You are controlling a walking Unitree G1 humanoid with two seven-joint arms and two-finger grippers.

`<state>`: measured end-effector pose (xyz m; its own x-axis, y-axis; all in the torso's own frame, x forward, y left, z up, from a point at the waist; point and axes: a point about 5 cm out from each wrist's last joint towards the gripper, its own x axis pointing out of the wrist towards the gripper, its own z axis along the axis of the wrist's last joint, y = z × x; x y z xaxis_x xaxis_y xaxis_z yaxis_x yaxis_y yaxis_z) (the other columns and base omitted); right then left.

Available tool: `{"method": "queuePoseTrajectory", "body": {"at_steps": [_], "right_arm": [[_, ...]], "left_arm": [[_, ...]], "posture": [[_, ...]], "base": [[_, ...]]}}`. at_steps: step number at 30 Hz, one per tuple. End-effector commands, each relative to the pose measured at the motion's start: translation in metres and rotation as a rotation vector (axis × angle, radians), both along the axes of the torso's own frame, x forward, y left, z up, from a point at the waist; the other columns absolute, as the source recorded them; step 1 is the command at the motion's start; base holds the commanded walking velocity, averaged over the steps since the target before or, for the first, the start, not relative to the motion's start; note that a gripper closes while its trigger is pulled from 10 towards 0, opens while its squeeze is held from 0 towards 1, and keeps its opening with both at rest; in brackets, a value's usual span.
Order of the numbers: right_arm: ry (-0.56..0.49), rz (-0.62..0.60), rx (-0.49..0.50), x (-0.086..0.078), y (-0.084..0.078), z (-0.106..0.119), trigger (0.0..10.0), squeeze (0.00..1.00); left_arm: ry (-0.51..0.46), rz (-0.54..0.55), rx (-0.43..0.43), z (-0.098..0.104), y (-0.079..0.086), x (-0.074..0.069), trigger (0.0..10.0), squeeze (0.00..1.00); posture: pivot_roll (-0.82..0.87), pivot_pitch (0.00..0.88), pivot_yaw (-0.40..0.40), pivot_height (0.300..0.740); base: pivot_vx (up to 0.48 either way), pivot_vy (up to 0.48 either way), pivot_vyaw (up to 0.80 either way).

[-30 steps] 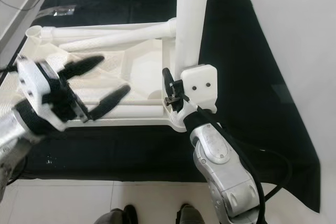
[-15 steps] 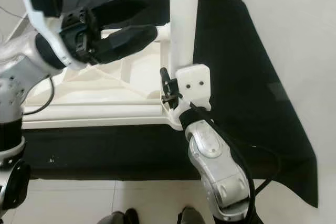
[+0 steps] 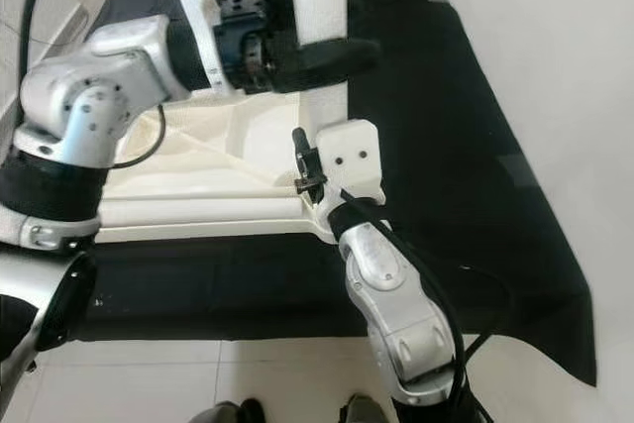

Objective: Building children table

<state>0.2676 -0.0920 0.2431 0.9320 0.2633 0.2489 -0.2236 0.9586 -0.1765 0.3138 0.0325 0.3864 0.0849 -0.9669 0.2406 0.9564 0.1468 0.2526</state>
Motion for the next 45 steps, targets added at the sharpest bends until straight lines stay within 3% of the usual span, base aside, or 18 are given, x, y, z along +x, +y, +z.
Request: {"method": "queuePoseTrajectory", "body": {"at_steps": [1,16,17,23,29,30,31,35,37,41,45], "right_arm": [[0.085,0.118,-0.017,-0.001,0.022,-0.017,10.0,0.0],[0.071,0.126,-0.043,0.005,0.017,-0.014,10.0,0.0],[0.068,0.144,-0.046,0.006,0.015,-0.012,10.0,1.0],[0.03,0.222,-0.04,0.015,0.003,0.001,10.0,1.0],[0.015,0.376,-0.119,0.032,-0.02,0.02,10.0,1.0],[0.023,0.412,-0.143,0.035,-0.024,0.021,10.0,0.88],[0.031,0.463,-0.189,0.038,-0.027,0.022,10.0,0.0],[0.063,0.576,-0.281,0.053,-0.036,0.023,10.0,0.0],[0.091,0.614,-0.279,0.065,-0.041,0.025,10.0,0.0],[0.097,0.647,-0.287,0.072,-0.044,0.027,10.0,0.0],[0.107,0.778,-0.266,0.079,-0.043,0.033,10.0,0.0]], "left_arm": [[-0.031,-0.018,0.017,0.003,-0.004,-0.001,0.0,0.0],[-0.132,-0.001,0.036,0.01,-0.01,-0.001,0.0,0.0],[-0.138,0.002,0.035,0.011,-0.01,-0.002,0.0,0.0],[-0.141,0.01,0.03,0.012,-0.009,-0.002,0.0,0.0],[-0.145,0.005,0.025,0.012,-0.009,-0.002,0.0,0.0],[-0.145,0.003,0.024,0.012,-0.009,-0.002,0.0,0.0],[-0.146,0.002,0.021,0.012,-0.01,-0.002,0.0,0.0],[-0.142,-0.003,0.011,0.014,-0.011,-0.003,0.0,0.0],[-0.139,-0.004,0.006,0.014,-0.013,-0.003,0.0,0.0],[-0.138,-0.004,0.003,0.015,-0.014,-0.004,0.0,0.0],[-0.13,0.005,-0.005,0.016,-0.012,-0.003,0.0,0.0]], "posture": [[0.03,0.175,0.117,0.74],[0.02,0.172,0.109,0.74],[0.02,0.17,0.105,0.74],[0.01,0.17,0.101,0.74],[0.01,0.174,0.097,0.74],[0.01,0.177,0.096,0.74],[0.01,0.181,0.095,0.74],[0.02,0.191,0.091,0.74],[0.02,0.199,0.086,0.74],[0.03,0.206,0.082,0.74],[0.04,0.226,0.078,0.74]], "base": [[0.0,0.0,0.0],[0.0,0.0,0.0],[0.0,0.0,0.0],[0.0,0.0,0.0],[0.0,0.0,0.0],[0.0,0.0,0.0],[0.0,0.0,0.0],[0.0,0.0,0.0],[0.0,0.0,0.0],[0.0,0.0,0.0],[0.0,0.0,0.0]]}}
